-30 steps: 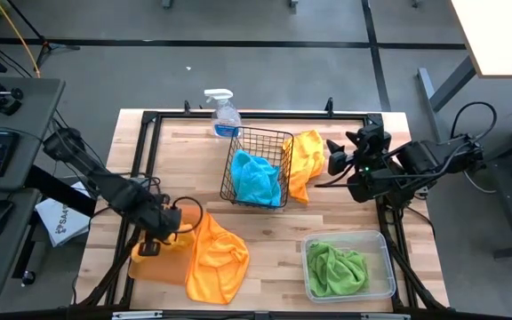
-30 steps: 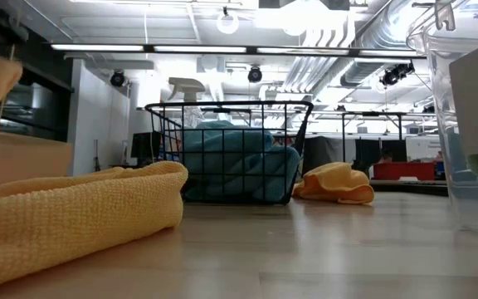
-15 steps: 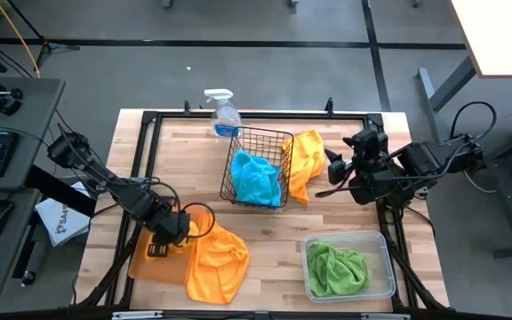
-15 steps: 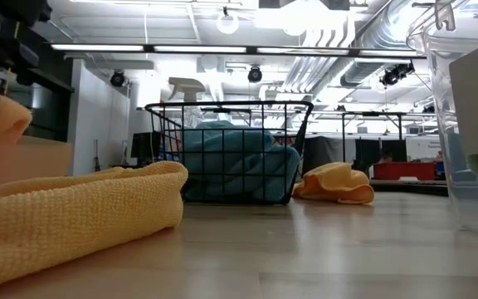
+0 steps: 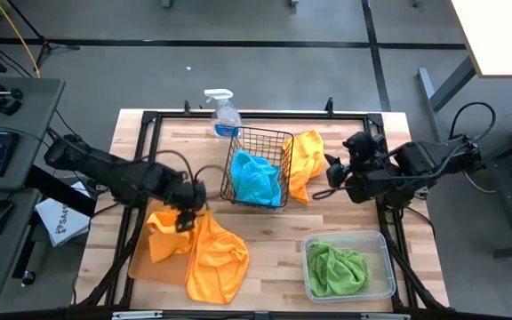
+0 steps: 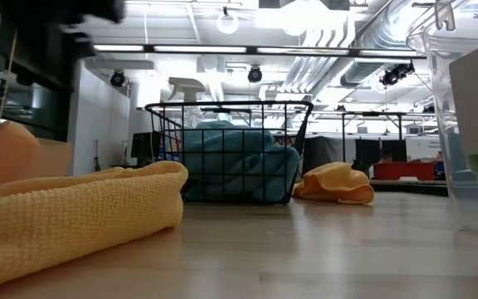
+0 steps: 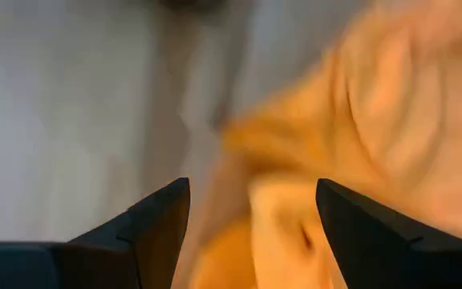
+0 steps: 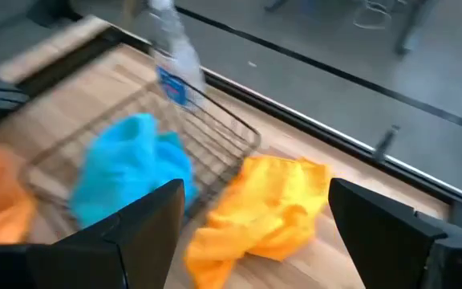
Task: Sort microfiber towel by color & place in baskets
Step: Put the top orange microfiber towel into the orange bin
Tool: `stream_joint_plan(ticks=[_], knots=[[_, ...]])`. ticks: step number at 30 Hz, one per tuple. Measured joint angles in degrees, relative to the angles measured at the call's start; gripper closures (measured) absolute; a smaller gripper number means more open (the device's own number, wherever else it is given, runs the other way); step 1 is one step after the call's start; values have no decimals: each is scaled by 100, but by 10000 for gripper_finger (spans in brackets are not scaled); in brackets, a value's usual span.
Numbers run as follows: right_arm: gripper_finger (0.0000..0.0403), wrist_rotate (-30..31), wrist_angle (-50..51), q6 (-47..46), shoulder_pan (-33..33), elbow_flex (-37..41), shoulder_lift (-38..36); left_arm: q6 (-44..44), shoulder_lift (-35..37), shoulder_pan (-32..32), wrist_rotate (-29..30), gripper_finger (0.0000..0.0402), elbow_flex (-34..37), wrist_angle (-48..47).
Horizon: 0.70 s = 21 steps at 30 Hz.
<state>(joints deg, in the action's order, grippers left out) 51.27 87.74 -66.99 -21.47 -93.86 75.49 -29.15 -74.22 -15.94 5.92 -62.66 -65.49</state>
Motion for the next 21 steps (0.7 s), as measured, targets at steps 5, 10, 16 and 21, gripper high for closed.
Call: stream_joint_plan(ticks=[5, 10, 16, 21], knots=[[96, -358, 160, 118, 890, 0, -15, 892, 12, 790, 611, 144, -502, 393], [96, -1226, -148, 799, 2276, 179, -29, 2323, 130, 1931, 634, 144, -965, 861], [96, -2596, -2002, 1405, 3820, 1810, -131, 3376, 455, 3548, 170, 144, -981, 2514], [96, -3753, -3853, 1420, 4438, 3556, -125, 3519, 727, 4516, -788, 144, -982, 4031]])
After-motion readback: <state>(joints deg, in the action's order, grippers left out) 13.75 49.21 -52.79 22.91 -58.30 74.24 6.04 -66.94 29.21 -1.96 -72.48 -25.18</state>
